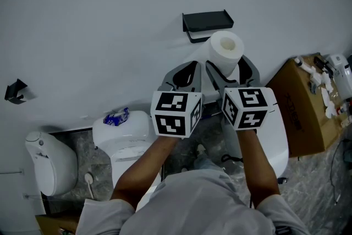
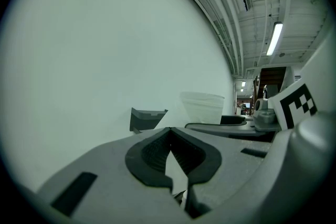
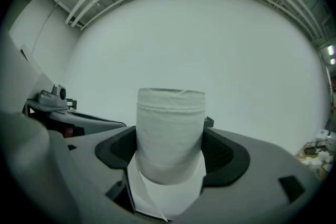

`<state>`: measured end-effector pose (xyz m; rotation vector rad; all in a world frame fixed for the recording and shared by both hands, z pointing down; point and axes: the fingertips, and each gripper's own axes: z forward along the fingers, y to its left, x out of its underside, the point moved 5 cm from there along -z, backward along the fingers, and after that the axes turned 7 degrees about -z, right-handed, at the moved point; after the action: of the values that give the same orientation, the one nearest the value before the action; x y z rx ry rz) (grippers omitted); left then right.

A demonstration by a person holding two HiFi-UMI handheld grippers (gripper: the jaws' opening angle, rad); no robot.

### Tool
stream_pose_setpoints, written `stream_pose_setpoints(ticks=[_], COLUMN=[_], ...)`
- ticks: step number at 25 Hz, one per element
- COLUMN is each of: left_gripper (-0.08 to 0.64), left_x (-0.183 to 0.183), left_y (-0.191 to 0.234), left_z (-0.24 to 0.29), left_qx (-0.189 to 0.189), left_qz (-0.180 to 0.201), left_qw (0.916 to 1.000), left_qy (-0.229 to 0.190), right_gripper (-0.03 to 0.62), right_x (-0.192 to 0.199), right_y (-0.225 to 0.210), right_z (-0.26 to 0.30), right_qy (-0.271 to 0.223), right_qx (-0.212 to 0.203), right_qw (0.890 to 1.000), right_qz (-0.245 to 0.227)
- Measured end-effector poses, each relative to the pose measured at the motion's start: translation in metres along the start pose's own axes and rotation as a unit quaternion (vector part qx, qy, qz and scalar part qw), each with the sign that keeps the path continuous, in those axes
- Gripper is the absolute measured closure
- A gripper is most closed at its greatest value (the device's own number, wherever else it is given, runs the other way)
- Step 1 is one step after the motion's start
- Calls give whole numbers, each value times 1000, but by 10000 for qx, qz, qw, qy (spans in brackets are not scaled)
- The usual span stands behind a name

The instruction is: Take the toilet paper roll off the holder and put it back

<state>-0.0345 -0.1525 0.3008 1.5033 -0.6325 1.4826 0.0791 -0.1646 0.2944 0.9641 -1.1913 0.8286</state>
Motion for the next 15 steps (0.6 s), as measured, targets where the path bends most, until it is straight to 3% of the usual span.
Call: stream_pose_setpoints(ticks=[15], left_gripper=[555], left_x=[-5], left_y=[2], left_z=[11], left_qx=[51], left_qz=[3], left_qw=[10000], left_qy=[-13], right_gripper=[209], right_x=[-5], right_y=[-7], right_z=[7], right_qy=[-41], right_qx=[32], right_qw=[10000], right_qz=[-34])
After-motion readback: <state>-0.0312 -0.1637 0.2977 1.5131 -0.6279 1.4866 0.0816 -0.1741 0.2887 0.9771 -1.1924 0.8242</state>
